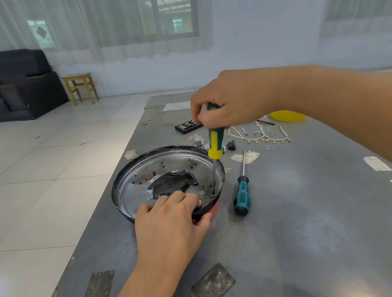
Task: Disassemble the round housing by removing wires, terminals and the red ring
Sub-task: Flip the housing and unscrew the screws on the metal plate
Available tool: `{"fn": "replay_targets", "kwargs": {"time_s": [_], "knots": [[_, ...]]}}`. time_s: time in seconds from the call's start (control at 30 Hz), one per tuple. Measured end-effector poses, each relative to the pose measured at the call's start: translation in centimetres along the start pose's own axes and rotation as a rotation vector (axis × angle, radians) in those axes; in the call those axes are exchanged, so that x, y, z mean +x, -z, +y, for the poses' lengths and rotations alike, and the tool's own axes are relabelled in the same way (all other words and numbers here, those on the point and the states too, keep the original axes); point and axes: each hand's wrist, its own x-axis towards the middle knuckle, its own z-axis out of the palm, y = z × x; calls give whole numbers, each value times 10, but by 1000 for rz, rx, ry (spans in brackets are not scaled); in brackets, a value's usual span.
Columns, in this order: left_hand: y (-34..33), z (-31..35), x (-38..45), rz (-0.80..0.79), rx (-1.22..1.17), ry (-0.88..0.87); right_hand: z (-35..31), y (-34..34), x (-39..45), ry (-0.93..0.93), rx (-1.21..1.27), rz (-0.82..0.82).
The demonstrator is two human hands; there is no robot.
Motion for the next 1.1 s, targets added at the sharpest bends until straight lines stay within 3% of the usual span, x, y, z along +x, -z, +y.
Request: {"fn": "replay_targets", "kwargs": {"time_s": [0.1, 0.17, 0.27, 0.3, 0.43, 0.57, 0.6, 0.73, 0.8, 0.87, 0.93, 1.03, 1.1], "knots": [[1, 1, 0, -13, -1, 5, -2, 6, -3, -55, 333, -177], [2, 0, 0, -18, 2, 12, -2, 4, 0, -93, 225, -131], [2, 0, 0, -16, 0, 16, -2, 1, 5, -101, -244, 57], [2, 0, 1, -19, 2, 19, -3, 0, 5, -67, -205, 76], [2, -1, 2, -29, 15, 27, -8, 8, -4, -34, 191, -145], [2, 0, 3, -39, 23, 26, -8, 4, 1, -44, -174, 38], [2, 0, 2, -38, 25, 23, -10, 4, 1, -14, -157, 39], [2, -1, 3, -34, 19, 17, -18, 16, -3, 14, 93, -217], [2, -1, 2, -30, 12, 5, -15, 14, -1, -19, 9, -154], [2, -2, 2, -22, 10, 2, -12, 7, 2, -45, -134, 10], [2, -2, 2, -19, 4, 3, -9, 0, 2, 0, -108, 75], [1, -1, 3, -24, -1, -1, -7, 5, -3, 33, 184, -97], [2, -1, 3, -26, 1, -2, -6, 3, -4, 34, 157, -75]]}}
